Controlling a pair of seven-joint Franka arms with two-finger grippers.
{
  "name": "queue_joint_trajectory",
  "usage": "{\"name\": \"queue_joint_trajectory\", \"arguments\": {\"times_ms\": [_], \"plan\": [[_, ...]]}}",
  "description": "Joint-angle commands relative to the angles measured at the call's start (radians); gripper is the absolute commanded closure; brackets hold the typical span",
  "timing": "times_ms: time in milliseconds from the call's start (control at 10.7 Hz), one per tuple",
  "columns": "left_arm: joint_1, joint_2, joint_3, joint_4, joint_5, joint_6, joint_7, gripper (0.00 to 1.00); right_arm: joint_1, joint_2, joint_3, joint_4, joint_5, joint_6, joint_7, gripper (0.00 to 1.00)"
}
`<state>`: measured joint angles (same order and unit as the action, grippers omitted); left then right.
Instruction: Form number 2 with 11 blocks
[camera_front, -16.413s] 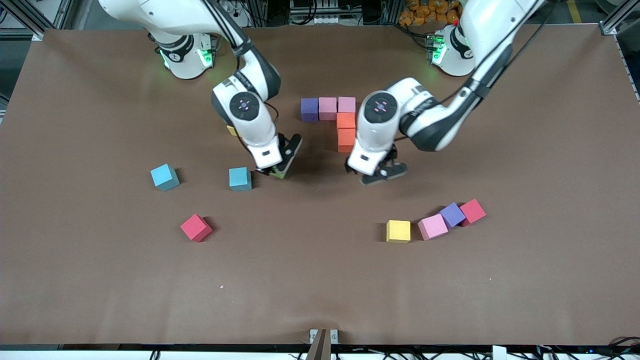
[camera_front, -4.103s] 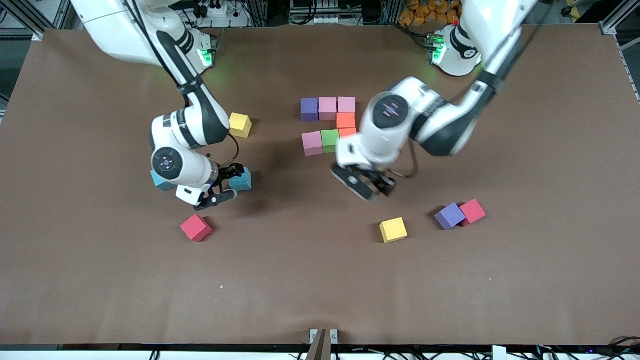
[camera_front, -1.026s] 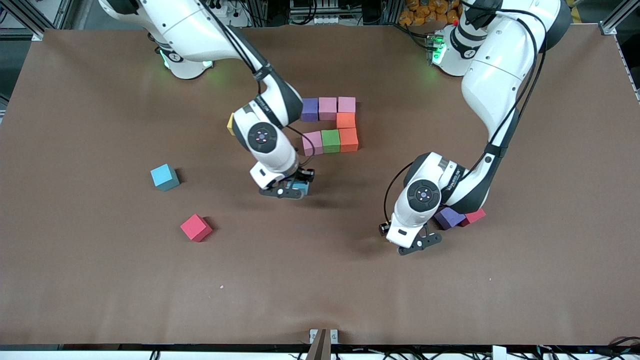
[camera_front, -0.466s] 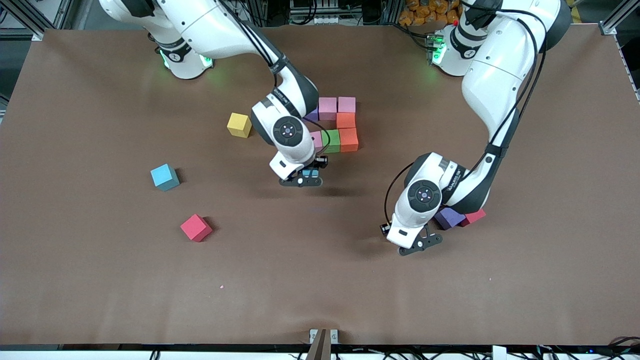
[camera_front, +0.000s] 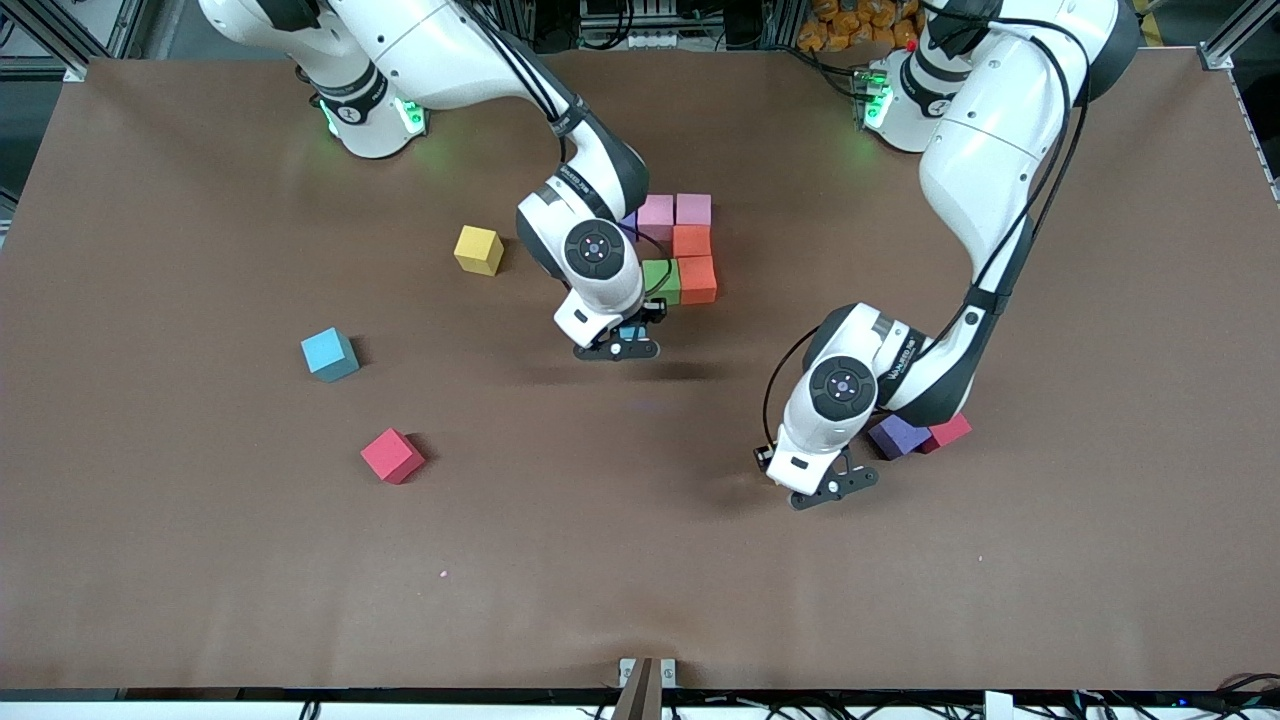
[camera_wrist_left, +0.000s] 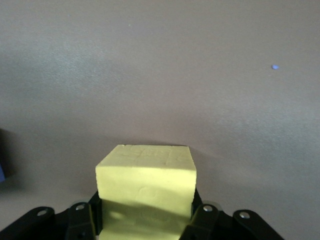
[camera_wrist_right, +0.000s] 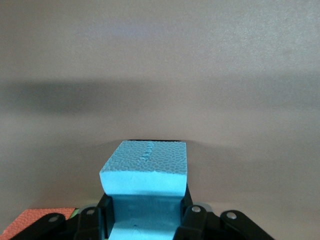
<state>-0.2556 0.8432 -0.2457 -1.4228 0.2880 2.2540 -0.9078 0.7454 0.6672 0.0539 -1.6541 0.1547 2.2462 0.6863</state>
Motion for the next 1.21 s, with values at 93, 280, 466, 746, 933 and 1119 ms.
{"name": "queue_joint_trajectory", "arguments": {"times_ms": [93, 280, 466, 746, 933, 1119], "plan": [[-0.046, -0.006, 0.002, 0.018, -0.012, 0.004, -0.008, 0.44, 0.011, 0.008, -0.005, -0.006, 0.014, -0.005, -0.014, 0.79], [-0.066, -0.006, 0.000, 0.031, -0.015, 0.004, -0.011, 0.45, 0.012, 0.003, -0.005, -0.021, 0.016, -0.004, -0.010, 0.78], [-0.088, -0.013, -0.012, 0.032, -0.015, 0.004, -0.022, 0.46, 0.017, 0.002, -0.002, -0.029, 0.016, -0.004, -0.005, 0.78], [-0.116, -0.019, -0.015, 0.032, -0.015, 0.004, -0.063, 0.46, 0.019, -0.003, 0.003, -0.041, 0.016, -0.004, -0.002, 0.77], [-0.132, -0.021, -0.014, 0.032, -0.015, 0.004, -0.094, 0.46, 0.017, -0.003, 0.007, -0.042, 0.017, -0.004, -0.002, 0.74], [-0.140, -0.026, -0.014, 0.030, -0.013, 0.002, -0.121, 0.46, 0.017, -0.004, 0.010, -0.044, 0.017, -0.007, -0.001, 0.73]]}}
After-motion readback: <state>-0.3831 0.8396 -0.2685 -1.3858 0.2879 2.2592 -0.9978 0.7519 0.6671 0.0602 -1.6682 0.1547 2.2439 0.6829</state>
